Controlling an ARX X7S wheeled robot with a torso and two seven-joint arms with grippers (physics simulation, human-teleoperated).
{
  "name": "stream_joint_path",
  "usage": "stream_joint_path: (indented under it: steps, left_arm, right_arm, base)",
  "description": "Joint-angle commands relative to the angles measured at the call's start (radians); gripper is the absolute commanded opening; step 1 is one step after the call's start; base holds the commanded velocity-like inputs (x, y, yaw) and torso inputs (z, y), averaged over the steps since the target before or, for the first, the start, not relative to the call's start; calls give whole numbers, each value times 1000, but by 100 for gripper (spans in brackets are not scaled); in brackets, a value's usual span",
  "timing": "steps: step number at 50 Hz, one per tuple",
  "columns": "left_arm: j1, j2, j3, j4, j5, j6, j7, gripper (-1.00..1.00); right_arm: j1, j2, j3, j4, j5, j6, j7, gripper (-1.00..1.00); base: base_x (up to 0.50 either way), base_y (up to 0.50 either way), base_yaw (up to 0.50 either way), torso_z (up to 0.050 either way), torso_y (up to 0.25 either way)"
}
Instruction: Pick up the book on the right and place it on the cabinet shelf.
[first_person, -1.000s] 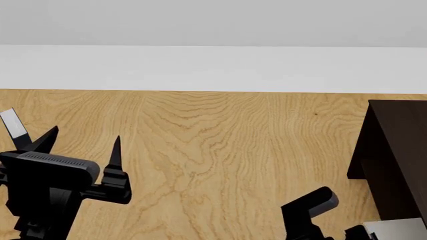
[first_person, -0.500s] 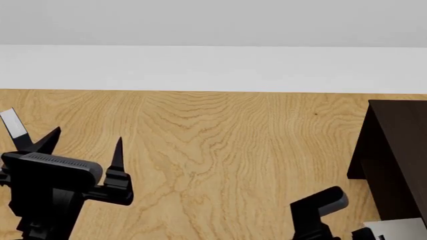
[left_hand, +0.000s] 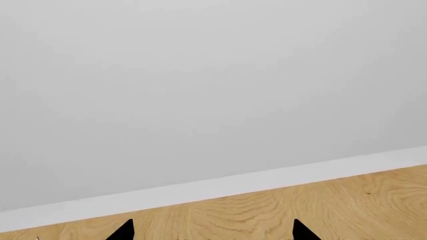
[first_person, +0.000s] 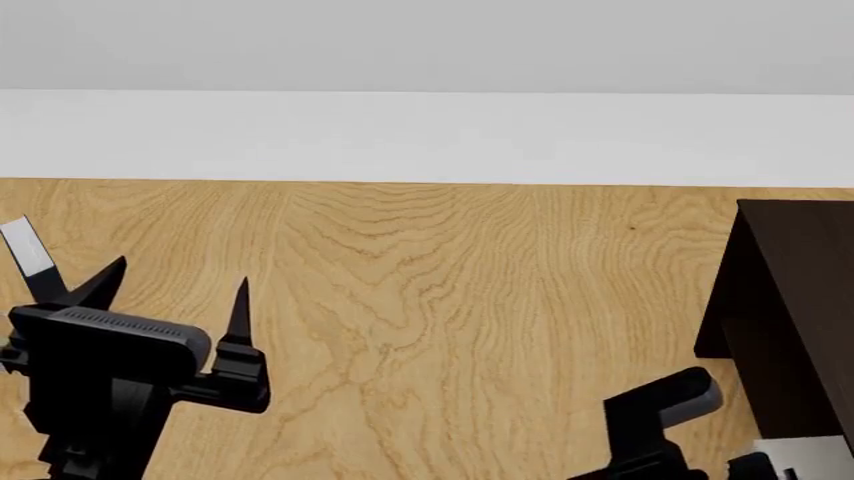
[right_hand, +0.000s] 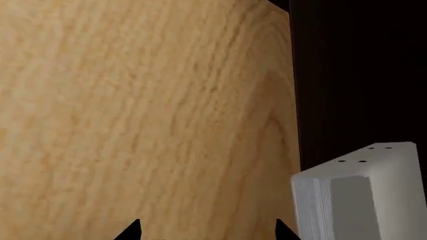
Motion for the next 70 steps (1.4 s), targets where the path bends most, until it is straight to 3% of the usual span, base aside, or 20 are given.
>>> stream_joint_path:
  steps: [1,26,70]
  left_arm:
    - [-1,-1,3,-5,-2,3,0,100]
    - [-6,-1,14,-15,-1,4,-4,100]
    - [-6,-10,17,-8,-15,7,-8,100]
  right_arm:
    - [1,34,-121,21,-115,46,84,100]
    - [-24,69,-132,21,-106,28,147,100]
    - [-37,-37,-162,21,-109,-147,96,100]
  base:
    - [0,0,-4,0,0]
    - [0,-1,-5,0,0]
    - [0,-1,-3,0,0]
